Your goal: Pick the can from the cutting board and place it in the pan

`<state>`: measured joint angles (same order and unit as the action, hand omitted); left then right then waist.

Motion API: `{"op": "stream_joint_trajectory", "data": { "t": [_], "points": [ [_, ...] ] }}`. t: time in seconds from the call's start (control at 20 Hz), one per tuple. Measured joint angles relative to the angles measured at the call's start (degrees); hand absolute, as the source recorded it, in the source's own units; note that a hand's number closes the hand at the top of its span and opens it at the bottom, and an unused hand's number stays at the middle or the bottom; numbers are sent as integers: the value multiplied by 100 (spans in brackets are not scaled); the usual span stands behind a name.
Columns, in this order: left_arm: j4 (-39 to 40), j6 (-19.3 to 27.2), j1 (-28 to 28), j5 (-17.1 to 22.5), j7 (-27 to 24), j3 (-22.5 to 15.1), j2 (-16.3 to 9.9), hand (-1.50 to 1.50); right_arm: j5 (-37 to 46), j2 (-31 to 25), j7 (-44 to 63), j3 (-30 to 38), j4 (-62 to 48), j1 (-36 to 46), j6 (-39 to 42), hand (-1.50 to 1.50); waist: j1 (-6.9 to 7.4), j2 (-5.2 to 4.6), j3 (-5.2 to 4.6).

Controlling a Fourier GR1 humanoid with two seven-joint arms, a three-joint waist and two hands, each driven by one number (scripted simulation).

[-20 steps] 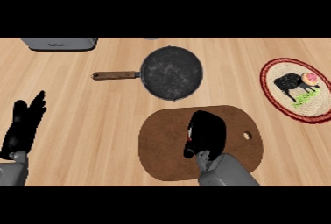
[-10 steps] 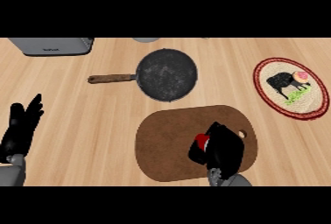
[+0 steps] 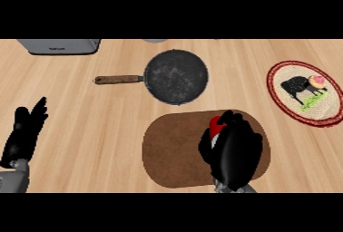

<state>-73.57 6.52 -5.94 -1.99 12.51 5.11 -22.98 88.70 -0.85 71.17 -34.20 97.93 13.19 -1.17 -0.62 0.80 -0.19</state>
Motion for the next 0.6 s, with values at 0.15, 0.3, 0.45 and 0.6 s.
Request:
{"op": "stream_joint_trajectory", "data": {
  "t": [0.15,0.3,0.45,0.6],
  "points": [
    [43,-2,-136,-17,15,-30,37,0,128,0,2,89,7,248,-19,150,73,-42,5],
    [57,-56,-196,-2,29,-40,35,0,141,3,1,342,-83,529,-83,150,156,-71,11],
    [2,-70,-220,-26,48,-76,41,0,71,9,-3,678,-322,863,-205,150,252,-98,18],
    [3,-85,-309,-43,81,-115,66,0,-85,14,-11,1028,-615,1242,-367,150,323,-130,22]
  ]
}}
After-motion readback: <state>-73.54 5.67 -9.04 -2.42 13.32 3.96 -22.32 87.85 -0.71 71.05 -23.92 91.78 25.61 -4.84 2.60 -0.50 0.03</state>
